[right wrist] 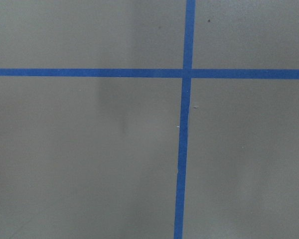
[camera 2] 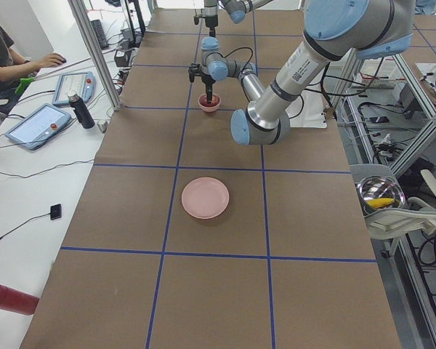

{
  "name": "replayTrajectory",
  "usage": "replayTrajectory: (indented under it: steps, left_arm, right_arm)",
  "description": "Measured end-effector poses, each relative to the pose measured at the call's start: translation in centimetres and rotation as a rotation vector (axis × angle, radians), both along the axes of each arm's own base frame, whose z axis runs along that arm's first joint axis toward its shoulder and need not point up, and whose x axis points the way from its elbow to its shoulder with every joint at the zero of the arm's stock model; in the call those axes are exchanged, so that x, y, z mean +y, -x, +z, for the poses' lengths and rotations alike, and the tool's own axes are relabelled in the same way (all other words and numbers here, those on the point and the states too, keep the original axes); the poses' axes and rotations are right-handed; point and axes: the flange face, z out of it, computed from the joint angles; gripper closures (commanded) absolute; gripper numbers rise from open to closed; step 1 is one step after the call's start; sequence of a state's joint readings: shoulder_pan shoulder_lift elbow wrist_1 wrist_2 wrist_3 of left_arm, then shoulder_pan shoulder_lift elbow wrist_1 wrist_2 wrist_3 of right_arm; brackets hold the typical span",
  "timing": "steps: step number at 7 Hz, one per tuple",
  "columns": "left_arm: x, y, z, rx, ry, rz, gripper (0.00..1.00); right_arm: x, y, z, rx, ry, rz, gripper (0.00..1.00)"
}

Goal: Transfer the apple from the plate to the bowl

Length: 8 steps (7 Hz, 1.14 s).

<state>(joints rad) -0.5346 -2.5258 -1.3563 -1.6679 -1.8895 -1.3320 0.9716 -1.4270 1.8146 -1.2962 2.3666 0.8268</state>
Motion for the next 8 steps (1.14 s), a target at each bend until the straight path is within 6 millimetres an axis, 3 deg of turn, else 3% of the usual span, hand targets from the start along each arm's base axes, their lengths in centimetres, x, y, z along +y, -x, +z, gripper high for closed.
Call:
replayTrajectory:
  steps: [1,2,4,5,8]
  left_arm:
    - [0.3,1.2,-0.3,0.015,-0.009,-0.005,0.03]
    - [0.6,3.9,0.6,0.019,-0.023,-0.009,0.03]
    - [1.5,13.0,5.5,-0.052,-0.140,0.065,0.03]
    - [1.3,18.7,9.5,-0.095,-0.210,0.119,0.03]
    - [-0.9,39.4,23.8,-0.165,-0.286,0.282,0.02]
  right_arm:
    - [-0.2,-0.5,0.0,-0.003,0.001,0.007,0.00]
    - [-0.7,-1.7,-0.1,-0.008,0.003,0.025,0.00]
    - [-1.8,-6.0,0.9,-0.002,-0.032,0.065,0.00]
    - [-1.9,-8.4,2.9,0.017,-0.070,0.057,0.00]
    - [-1.7,-14.7,10.4,0.089,-0.158,0.004,0.00]
